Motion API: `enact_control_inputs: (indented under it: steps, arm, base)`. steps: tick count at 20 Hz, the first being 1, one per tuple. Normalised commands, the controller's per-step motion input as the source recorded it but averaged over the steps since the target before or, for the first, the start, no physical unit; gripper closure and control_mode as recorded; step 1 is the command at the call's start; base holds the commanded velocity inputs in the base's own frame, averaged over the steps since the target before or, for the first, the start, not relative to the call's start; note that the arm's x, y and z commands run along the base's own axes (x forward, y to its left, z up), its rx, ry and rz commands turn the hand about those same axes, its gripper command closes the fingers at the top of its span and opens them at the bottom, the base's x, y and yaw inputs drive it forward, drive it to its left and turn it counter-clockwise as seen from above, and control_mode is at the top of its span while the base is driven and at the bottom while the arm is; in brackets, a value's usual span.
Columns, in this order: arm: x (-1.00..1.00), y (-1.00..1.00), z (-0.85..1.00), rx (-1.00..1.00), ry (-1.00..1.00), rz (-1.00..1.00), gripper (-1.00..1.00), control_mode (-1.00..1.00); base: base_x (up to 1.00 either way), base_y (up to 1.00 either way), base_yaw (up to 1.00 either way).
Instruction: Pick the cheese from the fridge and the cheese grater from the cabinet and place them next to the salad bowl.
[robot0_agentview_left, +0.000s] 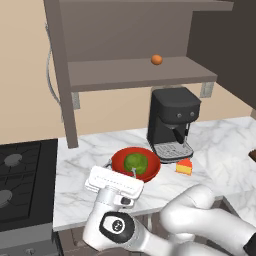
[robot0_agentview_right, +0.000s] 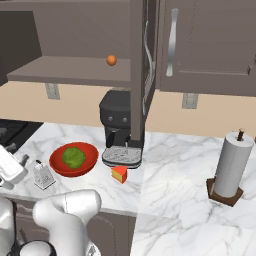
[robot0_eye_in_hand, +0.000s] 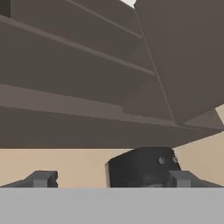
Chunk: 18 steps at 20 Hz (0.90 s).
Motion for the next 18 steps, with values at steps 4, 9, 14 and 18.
enact_control_inputs:
  steps: [4, 9, 14, 18]
  arm:
    - [-0.23, -0.48, 1.0, 0.09, 0.0, -0.08, -1.0, -1.0]
    - [-0.86, -0.38, 1.0, 0.18, 0.12, -0.01, -1.0, -1.0]
    - [-0.86, -0.38, 0.92, 0.16, 0.14, 0.0, -1.0, -1.0]
    - [-0.9, -0.54, 0.61, 0.07, 0.0, 0.0, -1.0, -1.0]
  base:
    - [0.0, 0.0, 0.0]
    - [0.0, 0.0, 0.0]
    - [0.0, 0.0, 0.0]
    - [0.0, 0.0, 0.0]
